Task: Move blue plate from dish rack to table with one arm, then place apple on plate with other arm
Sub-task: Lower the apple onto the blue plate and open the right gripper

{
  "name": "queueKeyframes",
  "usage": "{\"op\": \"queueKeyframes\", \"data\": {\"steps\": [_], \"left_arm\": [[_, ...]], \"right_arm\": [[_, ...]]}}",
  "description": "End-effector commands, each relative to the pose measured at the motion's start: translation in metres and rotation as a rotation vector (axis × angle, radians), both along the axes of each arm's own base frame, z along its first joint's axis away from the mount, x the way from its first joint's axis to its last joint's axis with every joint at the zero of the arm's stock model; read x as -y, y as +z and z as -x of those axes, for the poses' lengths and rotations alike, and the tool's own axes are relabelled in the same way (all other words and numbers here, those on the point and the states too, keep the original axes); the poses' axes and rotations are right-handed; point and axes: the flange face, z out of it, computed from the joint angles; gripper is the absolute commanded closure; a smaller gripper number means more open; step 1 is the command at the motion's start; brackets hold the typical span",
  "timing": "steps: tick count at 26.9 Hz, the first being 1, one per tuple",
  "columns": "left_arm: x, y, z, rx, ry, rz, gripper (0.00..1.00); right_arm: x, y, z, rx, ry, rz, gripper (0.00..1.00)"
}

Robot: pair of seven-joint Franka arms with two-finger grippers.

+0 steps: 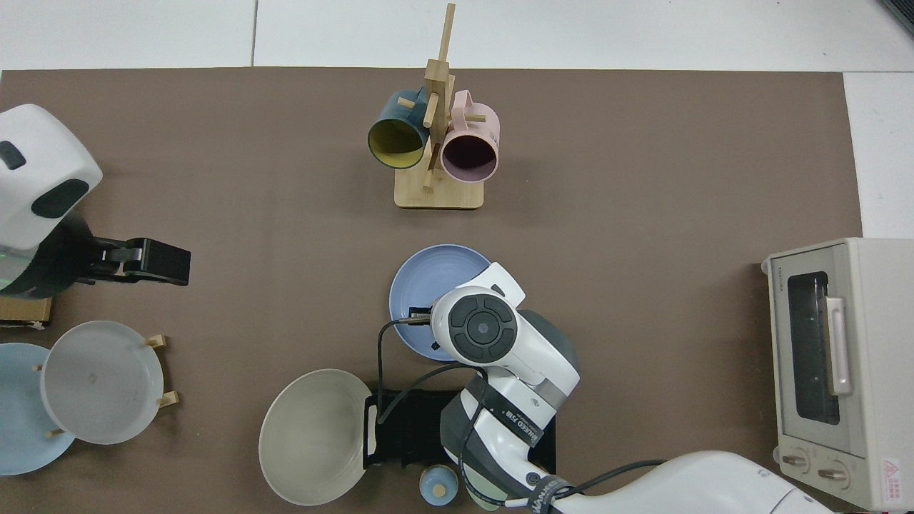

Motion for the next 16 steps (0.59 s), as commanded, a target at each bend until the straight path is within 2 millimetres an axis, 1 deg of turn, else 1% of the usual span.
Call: {"op": "queueKeyframes", "data": {"steps": [1, 3, 6, 10, 13, 14, 16], "left_arm": [[-0.018, 0.005, 0.003, -0.011, 0.033, -0.019, 0.00], [-0.016, 0.006, 0.004, -0.013, 0.028, -0.014, 0.00], [-0.025, 0.006, 0.003, -0.017, 0.043, -0.002, 0.00], [-0.026, 0.006, 0.004, -0.024, 0.042, 0.003, 0.00], [-0.026, 0.006, 0.004, -0.025, 0.041, 0.003, 0.00], [-0.026, 0.006, 0.005, -0.027, 0.041, 0.003, 0.00], [-0.025, 0.005, 0.007, -0.039, 0.037, 0.001, 0.00]], "right_arm": [[-0.001, 0.001, 0.001, 0.027, -0.018, -0.016, 0.40], [0.000, 0.001, -0.002, 0.036, -0.027, -0.036, 0.00], [-0.003, 0.006, -0.004, 0.040, -0.029, -0.037, 0.00], [0.001, 0.018, -0.011, 0.055, -0.038, -0.036, 0.00], [0.013, 0.042, -0.019, 0.072, -0.051, -0.001, 0.00], [0.018, 0.052, -0.020, 0.081, -0.056, 0.013, 0.00], [0.033, 0.075, -0.025, 0.103, -0.072, 0.043, 0.00]]}}
